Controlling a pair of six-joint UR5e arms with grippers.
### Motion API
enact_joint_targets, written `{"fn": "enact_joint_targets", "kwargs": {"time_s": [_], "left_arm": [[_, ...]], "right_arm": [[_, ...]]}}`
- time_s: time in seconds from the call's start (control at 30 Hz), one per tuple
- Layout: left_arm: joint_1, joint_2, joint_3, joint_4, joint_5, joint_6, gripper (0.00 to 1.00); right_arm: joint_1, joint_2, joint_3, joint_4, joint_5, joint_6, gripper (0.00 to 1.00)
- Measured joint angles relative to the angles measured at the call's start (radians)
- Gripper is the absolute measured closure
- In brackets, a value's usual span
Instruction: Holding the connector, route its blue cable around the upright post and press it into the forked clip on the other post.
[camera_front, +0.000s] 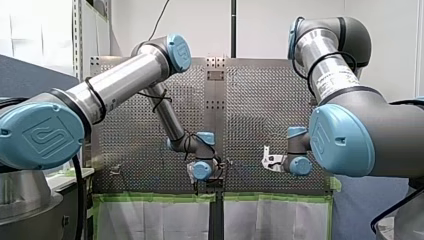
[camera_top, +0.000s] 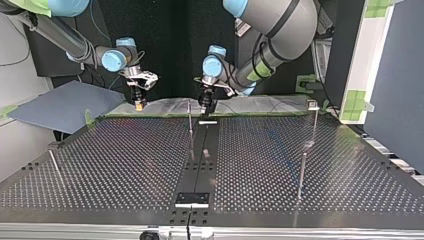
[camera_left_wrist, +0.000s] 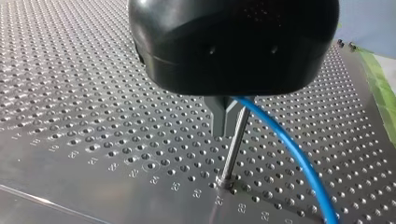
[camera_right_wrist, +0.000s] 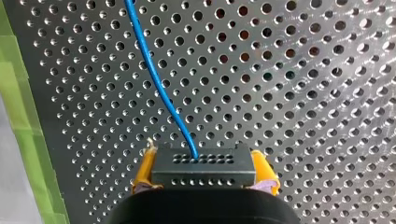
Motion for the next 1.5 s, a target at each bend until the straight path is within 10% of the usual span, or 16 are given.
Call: {"fn": "enact_joint_targets", "kwargs": {"time_s": [0.2,0.5,1.5], "left_arm": [[0.002,0.000,0.000,-0.005,0.001,0.003,0.75],[0.005,0.000,0.000,-0.042,0.000,0.029,0.06],[-0.027,0.072,-0.043,-0.144,0.095,0.094,0.06]], "right_arm": [[0.000,0.000,-0.001,0.000,-0.003,0.003,1.00],[0.000,0.000,-0.001,0.002,-0.005,0.004,1.00],[0.000,0.000,-0.001,0.012,-0.007,0.004,1.00]]}}
